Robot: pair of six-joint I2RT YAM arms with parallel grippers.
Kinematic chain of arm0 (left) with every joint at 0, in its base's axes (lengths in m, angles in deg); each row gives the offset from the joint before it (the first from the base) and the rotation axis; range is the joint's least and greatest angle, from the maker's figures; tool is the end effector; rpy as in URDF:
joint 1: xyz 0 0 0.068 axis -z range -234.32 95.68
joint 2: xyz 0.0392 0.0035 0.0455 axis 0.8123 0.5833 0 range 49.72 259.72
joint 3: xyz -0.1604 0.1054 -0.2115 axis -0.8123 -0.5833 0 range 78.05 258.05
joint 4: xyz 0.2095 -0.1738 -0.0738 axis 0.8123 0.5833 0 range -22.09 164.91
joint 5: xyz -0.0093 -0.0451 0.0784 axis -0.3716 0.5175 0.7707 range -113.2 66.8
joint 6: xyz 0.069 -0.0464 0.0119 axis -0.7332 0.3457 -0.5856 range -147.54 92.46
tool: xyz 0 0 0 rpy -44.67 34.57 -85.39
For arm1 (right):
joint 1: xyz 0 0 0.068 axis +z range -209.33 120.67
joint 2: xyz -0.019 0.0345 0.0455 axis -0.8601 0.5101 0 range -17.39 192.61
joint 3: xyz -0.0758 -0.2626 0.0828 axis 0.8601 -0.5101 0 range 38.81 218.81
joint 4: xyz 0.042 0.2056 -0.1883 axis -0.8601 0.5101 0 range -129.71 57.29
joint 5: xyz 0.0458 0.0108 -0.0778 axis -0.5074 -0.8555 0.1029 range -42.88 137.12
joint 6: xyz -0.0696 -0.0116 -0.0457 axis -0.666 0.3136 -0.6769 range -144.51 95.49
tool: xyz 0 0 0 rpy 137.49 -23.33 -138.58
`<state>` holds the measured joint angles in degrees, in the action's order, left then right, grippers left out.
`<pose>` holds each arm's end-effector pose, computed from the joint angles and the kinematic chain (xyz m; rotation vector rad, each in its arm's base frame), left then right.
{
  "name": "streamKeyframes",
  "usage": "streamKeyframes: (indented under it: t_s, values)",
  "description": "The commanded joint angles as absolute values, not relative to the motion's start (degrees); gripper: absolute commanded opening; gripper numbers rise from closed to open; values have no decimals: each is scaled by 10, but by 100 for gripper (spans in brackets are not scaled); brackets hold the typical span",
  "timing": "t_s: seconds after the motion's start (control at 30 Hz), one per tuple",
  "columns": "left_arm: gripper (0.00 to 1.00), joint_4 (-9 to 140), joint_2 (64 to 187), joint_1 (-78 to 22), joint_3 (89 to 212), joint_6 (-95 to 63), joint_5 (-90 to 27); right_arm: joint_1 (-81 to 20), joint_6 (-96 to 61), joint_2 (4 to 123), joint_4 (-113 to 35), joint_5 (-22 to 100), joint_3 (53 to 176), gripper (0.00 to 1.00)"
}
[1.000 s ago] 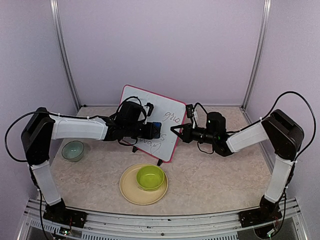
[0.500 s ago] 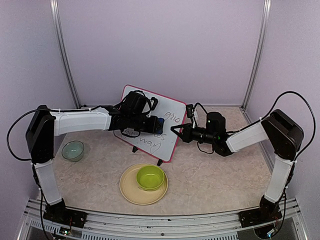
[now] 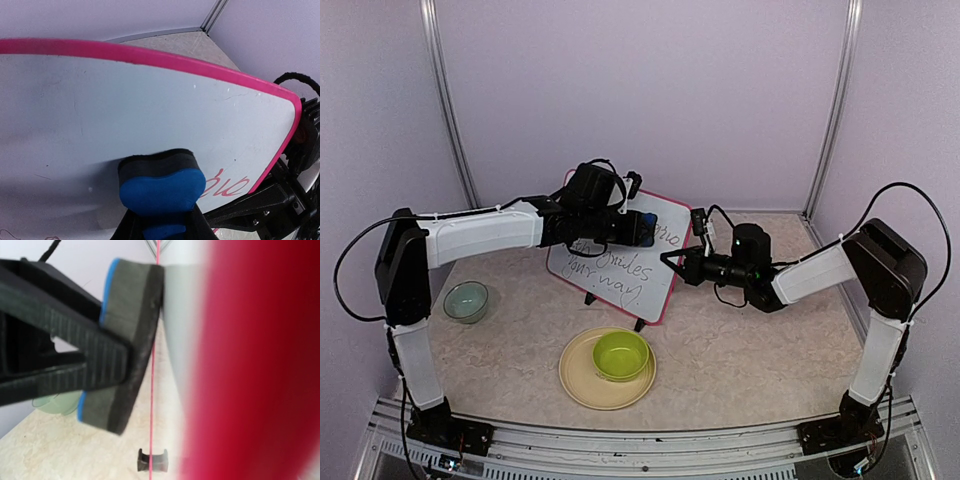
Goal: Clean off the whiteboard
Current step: Erase the center of the whiteboard.
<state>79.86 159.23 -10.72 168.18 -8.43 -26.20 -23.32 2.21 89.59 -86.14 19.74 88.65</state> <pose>0.3668 -0.3546 0.2662 0.4979 2.1413 -0.6919 0.3304 0.2820 0.1611 -0.5255 1.8262 1.1909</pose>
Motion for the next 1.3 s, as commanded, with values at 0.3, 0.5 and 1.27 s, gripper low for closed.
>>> streamKeyframes:
  t_s: [0.3, 0.5, 1.27]
  values:
    - [6, 691, 1595, -93, 1525, -53, -275, -190, -134, 955, -597, 121, 831, 0]
    - [6, 680, 1588, -91, 1492, -48, -274, -190, -133, 958, -598, 120, 832, 0]
    - [6, 741, 1637, -91, 1668, -79, -276, -190, -130, 911, -636, 136, 803, 0]
